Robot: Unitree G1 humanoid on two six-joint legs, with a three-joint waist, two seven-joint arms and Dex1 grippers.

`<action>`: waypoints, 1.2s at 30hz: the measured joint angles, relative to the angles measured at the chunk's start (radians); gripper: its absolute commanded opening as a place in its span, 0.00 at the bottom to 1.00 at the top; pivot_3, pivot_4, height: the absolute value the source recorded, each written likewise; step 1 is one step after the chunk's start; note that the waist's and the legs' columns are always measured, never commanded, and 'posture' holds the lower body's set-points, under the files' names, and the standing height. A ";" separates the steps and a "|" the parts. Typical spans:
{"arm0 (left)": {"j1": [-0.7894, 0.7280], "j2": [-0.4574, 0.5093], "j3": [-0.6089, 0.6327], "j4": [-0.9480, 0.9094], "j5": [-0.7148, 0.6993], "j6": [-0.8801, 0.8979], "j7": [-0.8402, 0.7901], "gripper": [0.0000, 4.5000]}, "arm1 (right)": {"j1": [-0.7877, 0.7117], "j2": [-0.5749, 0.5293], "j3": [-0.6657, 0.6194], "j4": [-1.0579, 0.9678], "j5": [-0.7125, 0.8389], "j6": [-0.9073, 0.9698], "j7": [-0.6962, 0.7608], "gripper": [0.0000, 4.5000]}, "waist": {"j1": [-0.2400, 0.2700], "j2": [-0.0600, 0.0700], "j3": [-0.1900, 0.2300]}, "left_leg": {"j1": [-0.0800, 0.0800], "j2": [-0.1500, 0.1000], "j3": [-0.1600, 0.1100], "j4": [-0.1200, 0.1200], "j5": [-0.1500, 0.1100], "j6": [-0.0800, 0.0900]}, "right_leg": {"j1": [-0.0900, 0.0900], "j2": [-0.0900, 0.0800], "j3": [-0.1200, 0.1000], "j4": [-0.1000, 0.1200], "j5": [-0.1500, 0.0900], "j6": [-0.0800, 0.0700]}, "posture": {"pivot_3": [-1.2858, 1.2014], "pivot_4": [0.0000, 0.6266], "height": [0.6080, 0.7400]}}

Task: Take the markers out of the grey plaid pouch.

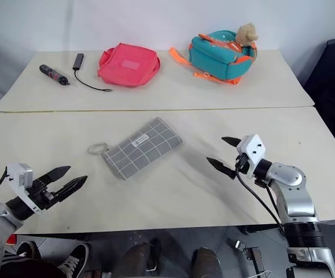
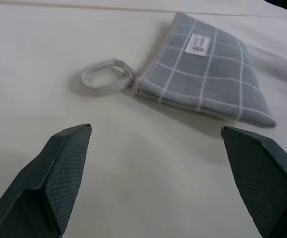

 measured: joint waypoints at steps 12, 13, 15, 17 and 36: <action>-0.005 -0.009 -0.021 -0.016 0.025 0.043 0.045 0.99 | -0.037 0.033 0.033 -0.026 -0.004 0.021 -0.013 0.99 | -0.003 0.000 0.000 | 0.000 0.000 0.000 0.000 0.000 0.000 | 0.000 0.000 0.000 0.000 0.000 0.000 | 0.52 0.24 1.00; 0.008 -0.022 -0.022 -0.041 -0.005 0.090 0.063 1.00 | -0.064 0.062 0.041 -0.026 -0.011 0.028 -0.037 0.95 | -0.007 0.000 0.000 | 0.000 0.001 0.000 0.000 0.000 -0.001 | -0.001 0.000 0.001 0.000 0.000 0.000 | 0.52 0.24 1.00; 0.014 -0.056 -0.034 -0.101 -0.056 0.146 0.090 1.00 | -0.125 0.121 0.062 -0.023 -0.032 0.033 -0.084 0.87 | -0.012 0.000 0.000 | 0.000 0.001 0.000 0.000 0.000 -0.001 | -0.001 0.000 0.001 0.002 0.000 0.000 | 0.52 0.24 1.00; 0.010 -0.073 -0.065 -0.156 -0.056 0.149 0.113 1.00 | -0.183 0.164 0.109 -0.019 -0.073 0.005 -0.114 0.72 | -0.015 0.000 0.000 | 0.000 0.001 0.000 0.000 0.000 -0.001 | -0.001 0.001 0.001 0.002 0.000 0.000 | 0.52 0.24 1.00; -0.072 -0.153 -0.051 -0.240 -0.428 0.585 0.492 1.00 | -0.452 0.399 0.322 0.529 -0.449 -0.295 -0.415 0.01 | -0.026 -0.002 0.000 | 0.000 -0.001 -0.003 0.001 0.005 0.003 | 0.000 0.002 0.002 0.005 0.000 0.000 | 0.52 0.24 1.00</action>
